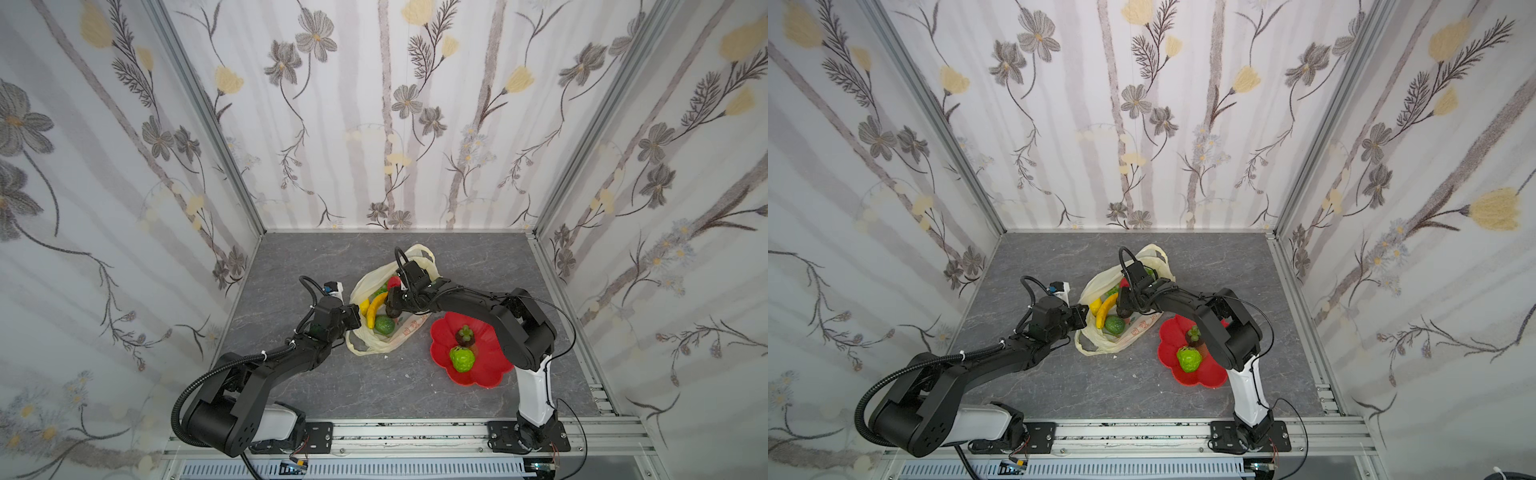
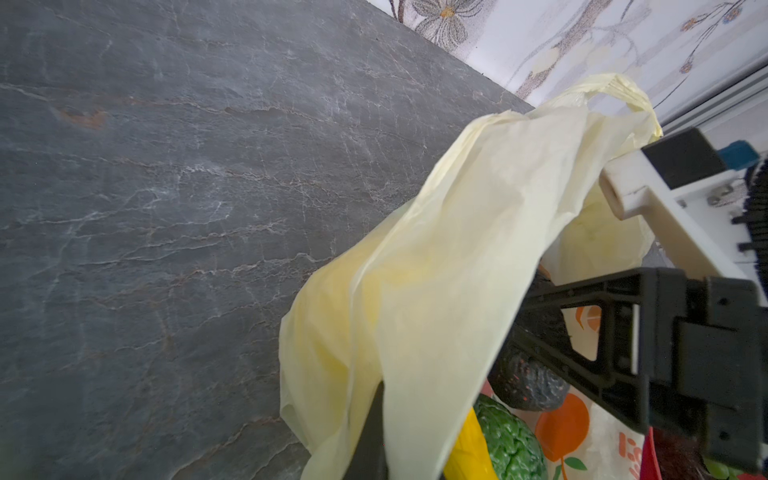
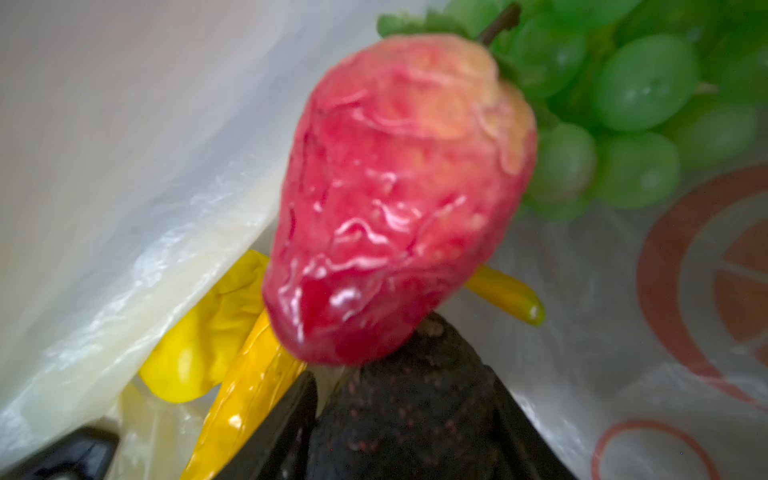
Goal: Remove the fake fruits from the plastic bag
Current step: 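Grasp the dark brown avocado under the strawberry with the right gripper, then lift the dark avocado out and carry it over the red plate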
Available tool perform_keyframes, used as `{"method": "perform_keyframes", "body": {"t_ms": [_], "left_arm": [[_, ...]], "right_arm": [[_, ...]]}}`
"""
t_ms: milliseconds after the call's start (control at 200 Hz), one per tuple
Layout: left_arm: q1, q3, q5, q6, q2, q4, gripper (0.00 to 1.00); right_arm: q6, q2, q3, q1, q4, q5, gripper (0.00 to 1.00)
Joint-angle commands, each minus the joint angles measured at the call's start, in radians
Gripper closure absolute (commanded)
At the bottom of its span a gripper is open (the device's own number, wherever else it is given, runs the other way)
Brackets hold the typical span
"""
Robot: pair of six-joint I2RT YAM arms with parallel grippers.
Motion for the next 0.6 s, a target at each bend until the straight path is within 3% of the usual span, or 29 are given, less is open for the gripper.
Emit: {"method": "perform_keyframes", "body": {"t_ms": [0,275,595], "left_arm": [[-0.001,0.002,-0.013,0.003,-0.005,0.026,0.92],[0.0,0.002,-0.016,0.004,-0.002,0.026,0.92],[-0.001,0.002,-0.013,0.003,-0.009,0.025,0.92]], "right_arm": [[-0.009,-0.048,-0.029,0.005,0.049,0.017,0.48],[-0.023,-0.224,-0.15,0.02,0.045,0.041,0.48],[-0.03,-0.554,-0.365,-0.016,-0.022,0.186,0.47]]}}
